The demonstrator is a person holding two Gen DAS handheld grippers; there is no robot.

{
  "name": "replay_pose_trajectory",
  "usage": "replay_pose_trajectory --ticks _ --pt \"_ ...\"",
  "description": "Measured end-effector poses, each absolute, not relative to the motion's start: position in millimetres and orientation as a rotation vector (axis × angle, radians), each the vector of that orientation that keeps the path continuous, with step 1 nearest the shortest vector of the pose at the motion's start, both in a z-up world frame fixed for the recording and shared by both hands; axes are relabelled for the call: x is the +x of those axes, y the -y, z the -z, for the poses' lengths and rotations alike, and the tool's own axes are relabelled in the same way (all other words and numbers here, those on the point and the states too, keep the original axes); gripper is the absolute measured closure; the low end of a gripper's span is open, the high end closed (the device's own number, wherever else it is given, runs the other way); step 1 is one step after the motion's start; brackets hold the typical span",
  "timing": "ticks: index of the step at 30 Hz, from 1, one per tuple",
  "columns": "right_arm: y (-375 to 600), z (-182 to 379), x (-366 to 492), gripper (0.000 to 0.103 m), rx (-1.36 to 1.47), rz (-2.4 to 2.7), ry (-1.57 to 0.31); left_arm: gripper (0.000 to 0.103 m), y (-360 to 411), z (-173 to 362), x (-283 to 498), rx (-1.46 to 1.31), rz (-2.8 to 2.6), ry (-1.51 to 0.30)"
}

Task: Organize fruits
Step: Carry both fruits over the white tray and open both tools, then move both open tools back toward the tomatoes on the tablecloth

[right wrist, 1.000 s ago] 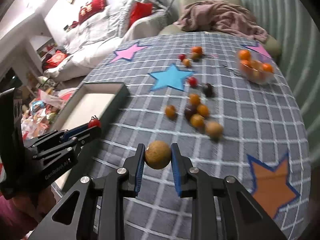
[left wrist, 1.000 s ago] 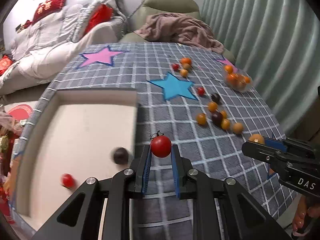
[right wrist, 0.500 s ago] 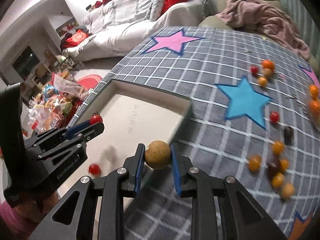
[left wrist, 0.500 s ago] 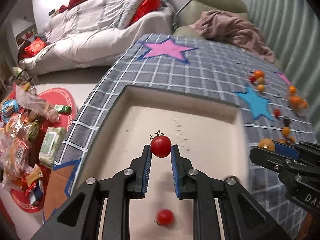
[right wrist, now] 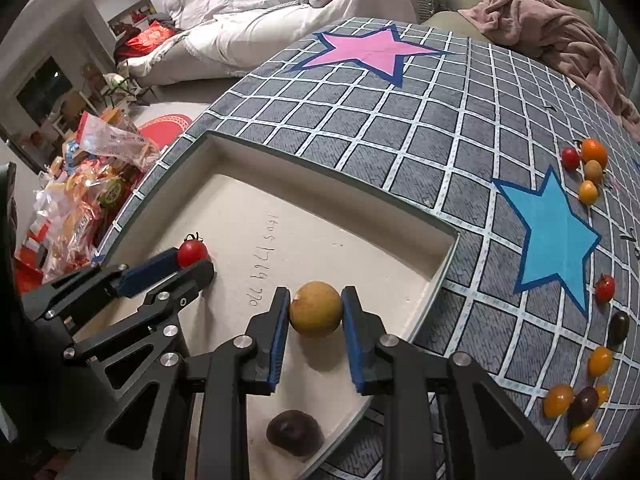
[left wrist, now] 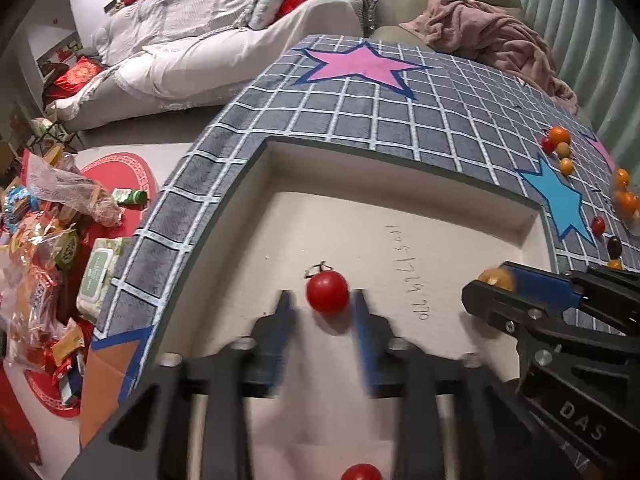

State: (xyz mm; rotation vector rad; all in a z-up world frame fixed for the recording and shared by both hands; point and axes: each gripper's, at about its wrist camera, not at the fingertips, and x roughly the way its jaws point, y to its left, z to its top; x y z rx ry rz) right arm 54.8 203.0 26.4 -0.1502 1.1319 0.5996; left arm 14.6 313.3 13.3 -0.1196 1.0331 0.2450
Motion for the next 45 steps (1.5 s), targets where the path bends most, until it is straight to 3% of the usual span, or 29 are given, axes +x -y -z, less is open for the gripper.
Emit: replay_pose_trajectory --ticks 1,2,5,7,11,15,30,45 --pt "-200 -28 55 0.065 -0.151 -0.586 -1.128 0.032 -317 -14 13 -0.116 -0.291 -1.024" --pt "-198 -29 56 0.062 -0.138 -0.587 -1.128 0.023 -320 -15 11 -0.124 -0.309 -1.013" --pt "-191 -39 56 0.044 -0.081 -0.613 -1.119 0.022 -328 -18 8 -0.163 -0.311 -1.003" --pt "-190 -48 53 0.020 -0.093 -0.598 -1.089 0.022 -328 -19 6 -0.149 -0.334 -1.002" --pt "-184 -67 45 0.014 -0.097 -0.591 -1.045 0.022 -325 -20 0 -0.151 -0.317 -1.012" --pt "-169 -76 36 0.000 -0.092 -0.566 -1.023 0.022 -318 -24 -5 -0.157 -0.287 -1.022" --pt "-91 -79 4 0.000 -0.005 -0.495 -1.036 0.022 -261 -48 -29 -0.083 -0.181 -1.038" --pt "22 -35 -45 0.000 0.026 -0.314 -1.093 0.022 -158 -50 -53 0.076 -0.001 -1.044"
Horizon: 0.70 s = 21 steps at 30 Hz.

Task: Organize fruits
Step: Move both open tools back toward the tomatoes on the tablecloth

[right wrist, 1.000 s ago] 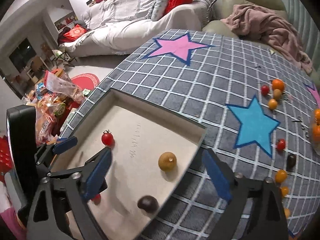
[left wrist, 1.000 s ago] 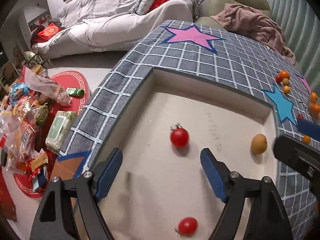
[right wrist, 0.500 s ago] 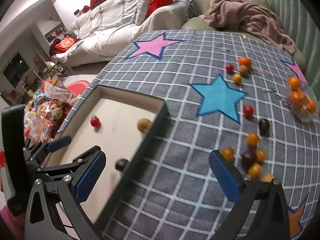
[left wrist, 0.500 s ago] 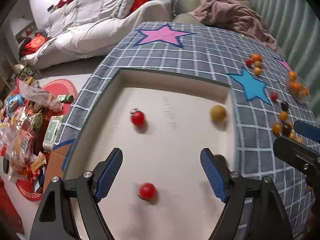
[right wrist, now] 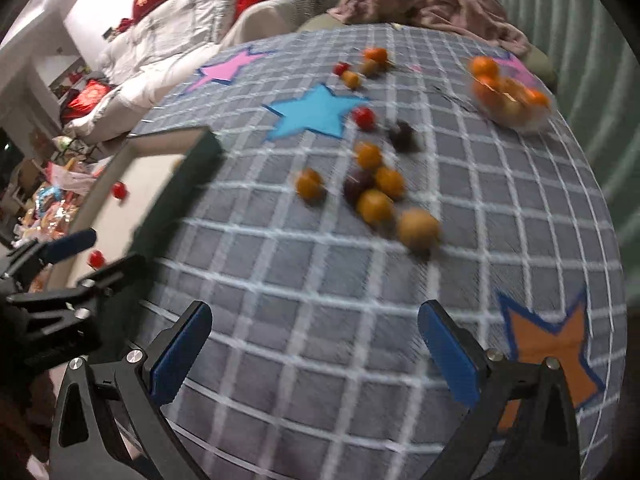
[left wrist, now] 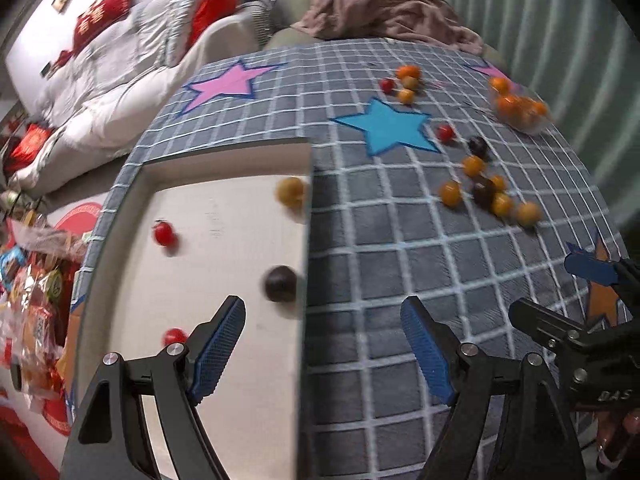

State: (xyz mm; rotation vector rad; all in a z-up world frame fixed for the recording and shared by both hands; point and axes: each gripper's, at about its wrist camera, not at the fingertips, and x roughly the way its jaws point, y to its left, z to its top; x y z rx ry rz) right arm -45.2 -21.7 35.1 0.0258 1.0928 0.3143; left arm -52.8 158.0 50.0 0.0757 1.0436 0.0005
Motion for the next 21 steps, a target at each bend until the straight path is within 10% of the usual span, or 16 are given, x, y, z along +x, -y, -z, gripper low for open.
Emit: replay_pose_trajectory --ticks 21 --pt "64 -18 -30 0.000 -0.033 -0.215 -1.041 0.022 -92 -16 0 0.177 0.055 -1.069"
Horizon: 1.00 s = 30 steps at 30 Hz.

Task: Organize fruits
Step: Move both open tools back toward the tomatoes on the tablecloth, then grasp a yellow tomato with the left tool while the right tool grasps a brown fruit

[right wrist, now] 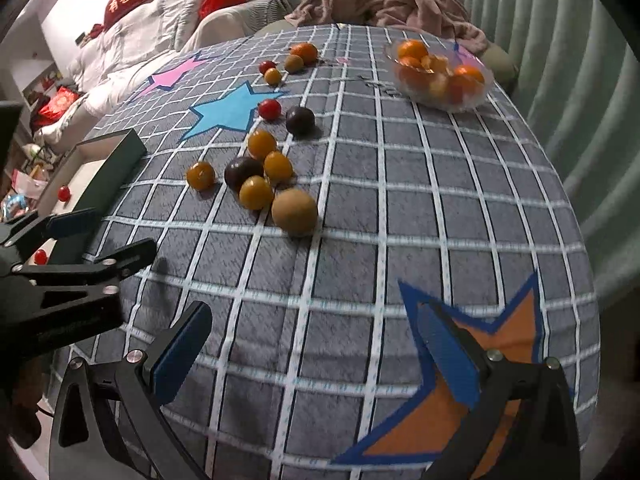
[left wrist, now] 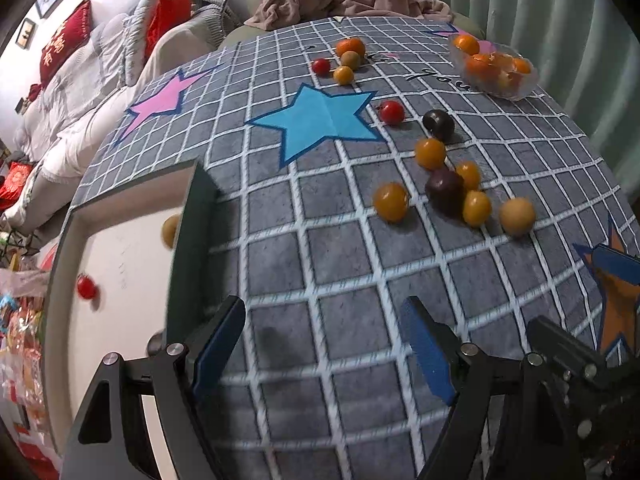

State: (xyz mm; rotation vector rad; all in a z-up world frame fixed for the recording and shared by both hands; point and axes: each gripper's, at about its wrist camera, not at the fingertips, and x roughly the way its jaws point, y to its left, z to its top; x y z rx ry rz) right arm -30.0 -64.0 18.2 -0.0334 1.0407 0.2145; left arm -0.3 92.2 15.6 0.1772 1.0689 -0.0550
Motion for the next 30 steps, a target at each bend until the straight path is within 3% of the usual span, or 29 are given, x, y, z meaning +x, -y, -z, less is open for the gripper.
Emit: replay_pose_trajectory --ticks 11,15,20,22,24,27,29,30 --pt "54 -16 -12 0.002 -0.111 -0.263 -1.011 0.022 -77 -11 31 0.186 0.107 -1.035" --pt "47 -13 -4 0.022 -0.149 -0.294 -1.007 0.022 -73 -11 41 0.189 0.125 -1.014" --pt "45 -14 7 0.028 -0.149 -0.300 -0.987 0.022 -70 -11 47 0.189 0.140 -0.997" --pt "44 -15 11 0.035 -0.146 -0.300 -0.982 0.023 -71 -11 48 0.179 0.143 -0.995" --pt "43 -16 12 0.044 -0.142 -0.304 -0.978 0.035 -72 -11 48 0.146 0.171 -1.002" --pt "40 -17 11 0.073 -0.158 -0.301 -0.970 0.053 -68 -12 47 0.138 0.186 -1.009" --pt "39 -17 9 0.074 -0.155 -0.304 -0.969 0.076 -61 -13 44 0.152 0.205 -1.003" --pt "40 -18 7 0.074 -0.151 -0.304 -0.969 0.078 -58 -13 43 0.165 0.208 -1.002"
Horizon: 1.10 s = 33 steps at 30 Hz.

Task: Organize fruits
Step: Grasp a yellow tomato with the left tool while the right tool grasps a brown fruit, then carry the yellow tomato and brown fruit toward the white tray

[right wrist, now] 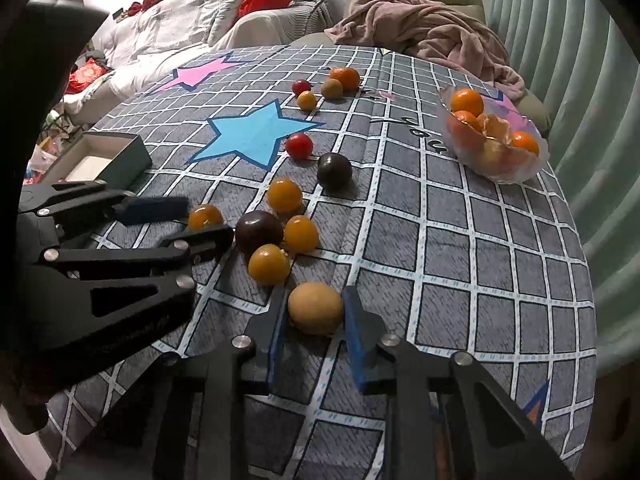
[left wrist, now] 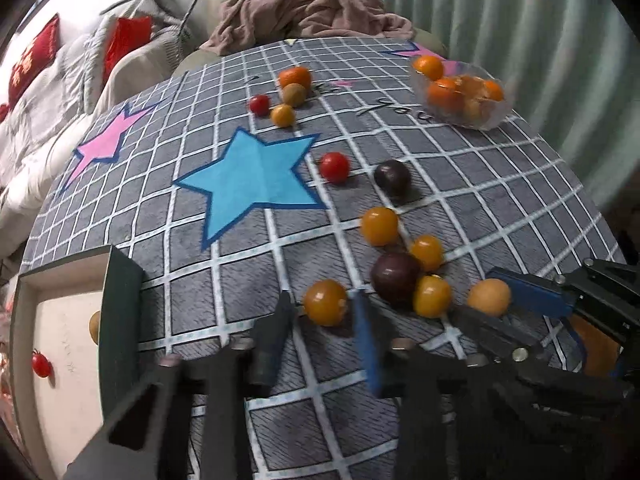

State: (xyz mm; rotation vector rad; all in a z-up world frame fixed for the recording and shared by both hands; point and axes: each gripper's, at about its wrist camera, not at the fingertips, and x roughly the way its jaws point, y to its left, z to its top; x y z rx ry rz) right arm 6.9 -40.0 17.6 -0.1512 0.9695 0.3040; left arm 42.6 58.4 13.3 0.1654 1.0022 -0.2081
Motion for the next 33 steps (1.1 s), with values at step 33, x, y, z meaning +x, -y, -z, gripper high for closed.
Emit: replay_pose_trajectory --ticks 33 --pt "65 -42 -75 0.073 0.073 -0.330 -0.998 0.079 -122 -30 -67 -0.033 0.184 -1.005"
